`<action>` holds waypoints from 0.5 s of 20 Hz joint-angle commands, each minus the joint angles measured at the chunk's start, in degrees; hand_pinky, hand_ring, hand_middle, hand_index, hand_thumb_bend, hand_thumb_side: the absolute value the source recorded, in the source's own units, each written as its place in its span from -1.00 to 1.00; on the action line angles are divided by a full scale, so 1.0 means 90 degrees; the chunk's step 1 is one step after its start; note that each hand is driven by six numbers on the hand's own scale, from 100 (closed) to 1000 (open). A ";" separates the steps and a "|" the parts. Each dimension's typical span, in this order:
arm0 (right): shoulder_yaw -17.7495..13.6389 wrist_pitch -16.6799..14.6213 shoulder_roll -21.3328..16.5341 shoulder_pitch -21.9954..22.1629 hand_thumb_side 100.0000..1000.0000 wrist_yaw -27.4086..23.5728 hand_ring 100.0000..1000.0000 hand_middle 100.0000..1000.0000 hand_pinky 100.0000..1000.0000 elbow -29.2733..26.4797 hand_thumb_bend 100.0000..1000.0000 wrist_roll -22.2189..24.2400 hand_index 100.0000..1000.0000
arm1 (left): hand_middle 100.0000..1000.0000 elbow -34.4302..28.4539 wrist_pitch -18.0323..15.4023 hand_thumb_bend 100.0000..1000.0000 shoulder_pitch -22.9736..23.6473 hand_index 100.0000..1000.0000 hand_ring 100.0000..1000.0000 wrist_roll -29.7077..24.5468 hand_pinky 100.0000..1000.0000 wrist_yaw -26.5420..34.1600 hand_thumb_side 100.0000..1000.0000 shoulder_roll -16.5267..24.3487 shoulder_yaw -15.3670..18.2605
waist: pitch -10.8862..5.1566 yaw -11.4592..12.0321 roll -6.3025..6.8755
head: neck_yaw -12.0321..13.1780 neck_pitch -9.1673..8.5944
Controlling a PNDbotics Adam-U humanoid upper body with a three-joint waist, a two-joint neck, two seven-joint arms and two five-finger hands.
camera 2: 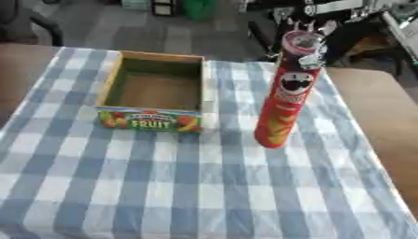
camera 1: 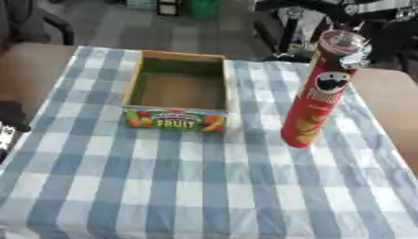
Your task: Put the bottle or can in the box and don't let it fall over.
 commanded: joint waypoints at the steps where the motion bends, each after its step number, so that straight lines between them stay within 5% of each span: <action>1: -0.0195 0.0018 -0.0284 -0.0280 -0.24 -0.0132 -0.18 0.23 -0.48 -0.0115 -0.82 -0.0015 0.52 | -0.05 -0.0108 -0.0012 -0.34 -0.0118 0.30 -0.09 0.0001 0.30 0.0024 0.20 0.0043 -0.0003 | -0.0071 0.0042 0.0037 | -0.0001 0.0041; 10: -0.0331 0.0019 -0.0037 -0.1031 -0.18 -0.0307 -0.21 0.21 -0.52 0.0159 -0.89 -0.0300 0.51 | -0.05 -0.0116 -0.0021 -0.33 -0.0347 0.30 -0.09 -0.0103 0.30 0.0103 0.20 -0.0071 -0.0113 | 0.0026 0.0578 0.0119 | -0.0325 -0.0120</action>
